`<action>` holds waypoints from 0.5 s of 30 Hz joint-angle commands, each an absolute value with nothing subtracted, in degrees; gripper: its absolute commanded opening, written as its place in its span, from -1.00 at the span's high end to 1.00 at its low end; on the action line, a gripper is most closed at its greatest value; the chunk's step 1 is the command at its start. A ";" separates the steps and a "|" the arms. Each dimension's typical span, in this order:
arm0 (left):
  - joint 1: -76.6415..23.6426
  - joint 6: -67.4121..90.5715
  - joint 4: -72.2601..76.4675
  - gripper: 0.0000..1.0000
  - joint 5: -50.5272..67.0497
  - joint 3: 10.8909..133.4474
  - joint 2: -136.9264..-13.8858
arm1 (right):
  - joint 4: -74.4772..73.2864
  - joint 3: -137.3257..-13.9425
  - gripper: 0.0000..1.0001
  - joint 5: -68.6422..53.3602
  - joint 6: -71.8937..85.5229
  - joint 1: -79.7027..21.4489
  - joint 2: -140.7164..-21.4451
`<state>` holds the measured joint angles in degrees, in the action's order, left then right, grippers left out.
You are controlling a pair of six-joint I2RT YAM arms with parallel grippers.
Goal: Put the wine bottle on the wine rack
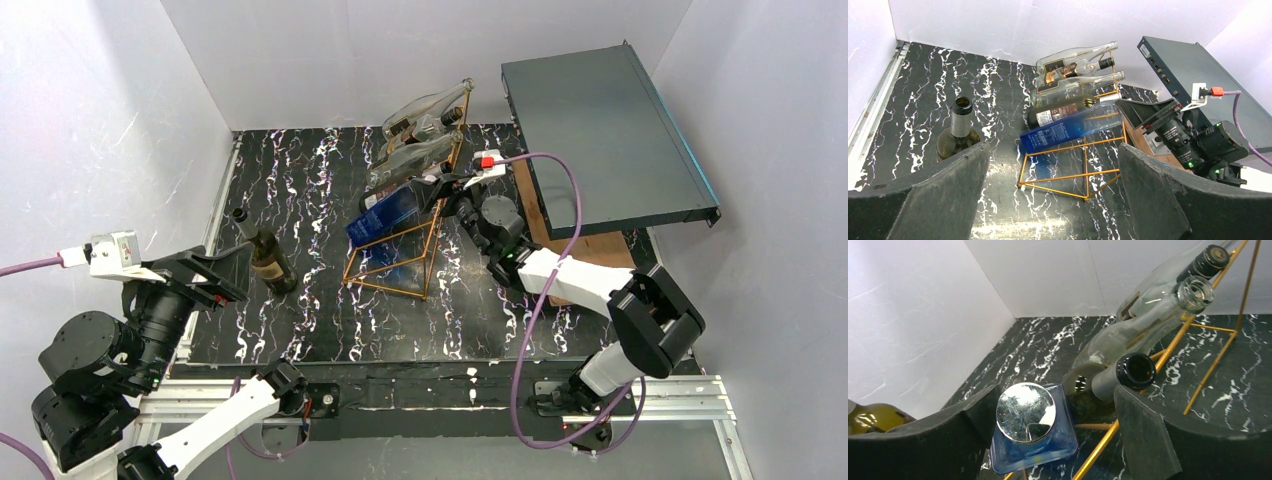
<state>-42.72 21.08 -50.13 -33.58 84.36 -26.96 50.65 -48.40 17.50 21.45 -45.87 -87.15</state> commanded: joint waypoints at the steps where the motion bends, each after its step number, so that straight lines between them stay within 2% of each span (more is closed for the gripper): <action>1: -42.95 21.35 -49.11 -0.99 -33.66 84.23 -28.86 | 28.38 -50.92 -0.88 20.22 18.85 -46.76 -86.88; 15: -42.97 21.80 -48.76 -0.99 -33.04 83.05 -28.74 | 21.53 -50.63 -0.96 20.02 19.31 -46.76 -82.35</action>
<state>-42.72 21.28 -49.69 -33.10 83.13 -27.62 32.82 -51.99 20.93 21.28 -46.37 -81.87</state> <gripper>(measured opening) 0.992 0.975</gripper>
